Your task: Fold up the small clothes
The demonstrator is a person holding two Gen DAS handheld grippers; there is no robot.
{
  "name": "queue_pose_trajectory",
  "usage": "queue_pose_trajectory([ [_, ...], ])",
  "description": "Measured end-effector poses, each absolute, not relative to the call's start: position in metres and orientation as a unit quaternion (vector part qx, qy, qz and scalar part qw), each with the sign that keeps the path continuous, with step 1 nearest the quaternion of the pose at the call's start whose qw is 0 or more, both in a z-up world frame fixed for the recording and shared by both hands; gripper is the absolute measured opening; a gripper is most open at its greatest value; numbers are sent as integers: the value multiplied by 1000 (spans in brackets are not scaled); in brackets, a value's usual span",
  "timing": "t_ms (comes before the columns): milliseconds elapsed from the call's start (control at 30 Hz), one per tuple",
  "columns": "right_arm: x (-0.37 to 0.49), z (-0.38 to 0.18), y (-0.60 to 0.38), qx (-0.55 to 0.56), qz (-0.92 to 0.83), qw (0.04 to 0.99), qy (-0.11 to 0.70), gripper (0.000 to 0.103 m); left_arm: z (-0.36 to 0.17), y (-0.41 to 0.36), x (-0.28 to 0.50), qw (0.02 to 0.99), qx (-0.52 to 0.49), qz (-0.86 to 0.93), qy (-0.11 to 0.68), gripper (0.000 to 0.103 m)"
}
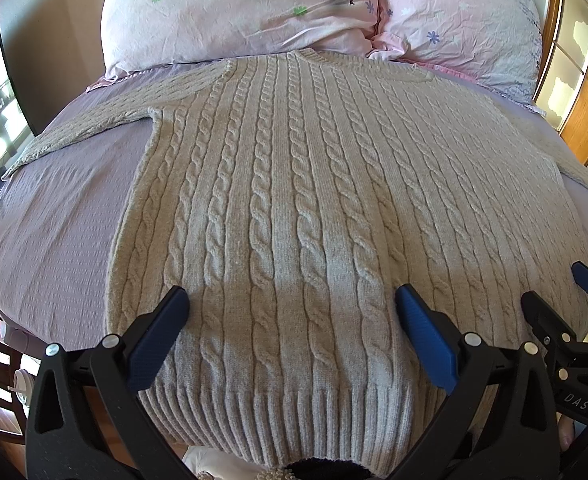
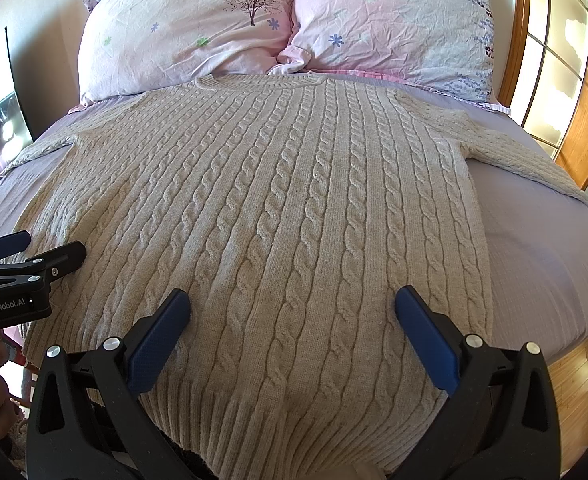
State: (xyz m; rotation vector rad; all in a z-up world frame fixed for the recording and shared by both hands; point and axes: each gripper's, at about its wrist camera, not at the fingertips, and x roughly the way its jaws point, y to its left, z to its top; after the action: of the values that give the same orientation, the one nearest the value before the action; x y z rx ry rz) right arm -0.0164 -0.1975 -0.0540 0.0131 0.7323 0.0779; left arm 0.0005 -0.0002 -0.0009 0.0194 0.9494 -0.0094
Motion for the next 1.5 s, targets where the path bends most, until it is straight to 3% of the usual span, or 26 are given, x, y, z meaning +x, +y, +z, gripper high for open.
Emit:
queue_pose_trajectory([
  [967,-17,-54,-200,6,39,933,357,102,-1,-1,3,889,9,-4,459,101],
  [1167,-16,-52,-214,-16,100,941,323,102,-1,-2,3,888,17,-10,459,101],
  [1300,-6,-24,-294,68,36,956,285,102,0,1,3,890,20,-17,455,101],
  [1467,17,-5,-481,300,-122,913,246,101,12,25,11,903,-39,-56,424,101],
  [1500,26,-12,-522,355,-140,889,254,94,18,33,12,908,-56,-67,409,101],
])
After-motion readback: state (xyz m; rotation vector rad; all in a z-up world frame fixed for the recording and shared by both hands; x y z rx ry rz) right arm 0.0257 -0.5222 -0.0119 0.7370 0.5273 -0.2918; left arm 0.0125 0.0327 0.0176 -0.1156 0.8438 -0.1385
